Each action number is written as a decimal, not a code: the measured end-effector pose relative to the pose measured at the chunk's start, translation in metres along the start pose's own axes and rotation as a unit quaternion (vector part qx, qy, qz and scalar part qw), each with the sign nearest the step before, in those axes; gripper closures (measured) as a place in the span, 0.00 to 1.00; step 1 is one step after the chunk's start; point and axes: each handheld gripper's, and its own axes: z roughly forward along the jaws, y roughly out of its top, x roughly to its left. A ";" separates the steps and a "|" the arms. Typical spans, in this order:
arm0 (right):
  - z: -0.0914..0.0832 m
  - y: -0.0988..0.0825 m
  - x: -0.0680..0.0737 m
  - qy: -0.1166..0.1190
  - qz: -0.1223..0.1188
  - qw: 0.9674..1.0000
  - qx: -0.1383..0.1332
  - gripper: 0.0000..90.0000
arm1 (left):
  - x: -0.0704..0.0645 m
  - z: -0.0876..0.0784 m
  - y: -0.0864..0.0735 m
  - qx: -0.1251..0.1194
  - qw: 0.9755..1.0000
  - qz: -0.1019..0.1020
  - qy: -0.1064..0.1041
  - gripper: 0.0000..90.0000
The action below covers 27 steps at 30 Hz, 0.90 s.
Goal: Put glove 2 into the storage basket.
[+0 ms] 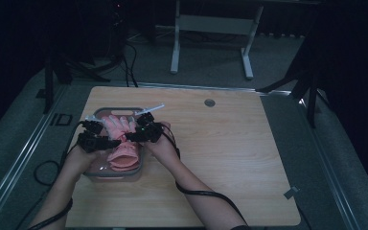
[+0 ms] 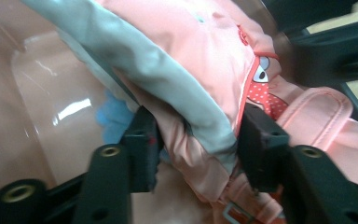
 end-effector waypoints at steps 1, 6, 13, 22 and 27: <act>-0.003 0.001 0.000 0.005 0.000 1.000 -0.005 0.45 | -0.001 0.000 0.001 -0.005 1.000 0.000 0.004 0.51; -0.014 0.000 -0.009 0.039 0.001 0.999 -0.006 0.29 | -0.002 -0.008 0.002 -0.062 0.998 -0.007 0.014 0.32; -0.027 -0.004 -0.017 0.050 -0.002 0.998 -0.030 0.21 | -0.005 -0.026 0.001 -0.121 0.992 0.002 0.019 0.05; -0.047 -0.011 -0.020 0.038 -0.026 0.998 -0.036 0.20 | -0.033 -0.054 0.001 -0.171 0.985 0.032 0.006 0.03; -0.061 -0.013 -0.023 0.032 -0.033 0.998 -0.043 0.20 | -0.056 -0.059 -0.002 -0.181 0.982 0.060 -0.012 0.03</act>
